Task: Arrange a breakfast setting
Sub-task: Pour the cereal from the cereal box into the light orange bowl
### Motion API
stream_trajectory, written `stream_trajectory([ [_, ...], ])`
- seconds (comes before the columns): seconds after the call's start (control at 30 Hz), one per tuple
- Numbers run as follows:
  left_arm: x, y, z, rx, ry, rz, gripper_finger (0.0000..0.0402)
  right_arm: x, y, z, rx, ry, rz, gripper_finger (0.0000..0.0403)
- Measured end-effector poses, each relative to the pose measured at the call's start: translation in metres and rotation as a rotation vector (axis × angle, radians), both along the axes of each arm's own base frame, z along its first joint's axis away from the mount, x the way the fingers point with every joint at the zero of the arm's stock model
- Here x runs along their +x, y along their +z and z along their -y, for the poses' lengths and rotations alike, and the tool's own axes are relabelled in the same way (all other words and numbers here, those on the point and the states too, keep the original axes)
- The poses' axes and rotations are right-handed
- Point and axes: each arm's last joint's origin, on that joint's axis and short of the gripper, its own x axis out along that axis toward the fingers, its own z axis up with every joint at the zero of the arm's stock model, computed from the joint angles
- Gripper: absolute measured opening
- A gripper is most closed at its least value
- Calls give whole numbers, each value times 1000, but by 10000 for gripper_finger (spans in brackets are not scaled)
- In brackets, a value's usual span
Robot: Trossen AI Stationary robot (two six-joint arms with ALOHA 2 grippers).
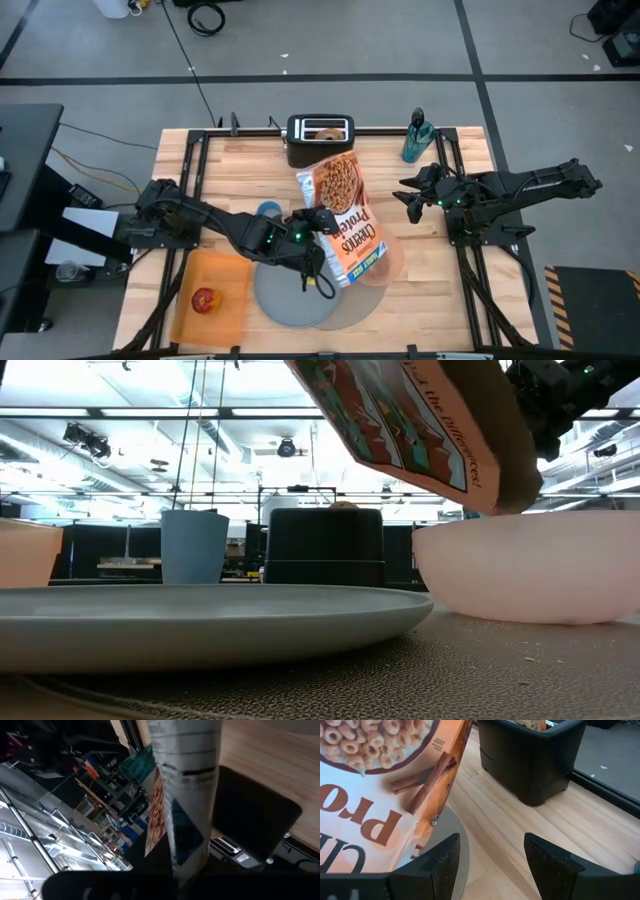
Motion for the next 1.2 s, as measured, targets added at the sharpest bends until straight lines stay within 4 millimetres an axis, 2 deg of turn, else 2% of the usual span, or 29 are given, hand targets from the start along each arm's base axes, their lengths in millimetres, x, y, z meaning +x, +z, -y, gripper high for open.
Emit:
stream_trajectory([
  [0.57, 0, -1, -4, -12, 16, 1, 11, 0, 0, 0, 6, -3, 3, 228],
  [0.97, -3, -3, 6, 0, -7, -10, 11, 0, 0, 0, 11, -1, 4, 228],
  [1.2, -1, -5, 1, -9, 19, -12, 11, 0, 1, 0, 12, 0, 11, 228],
])
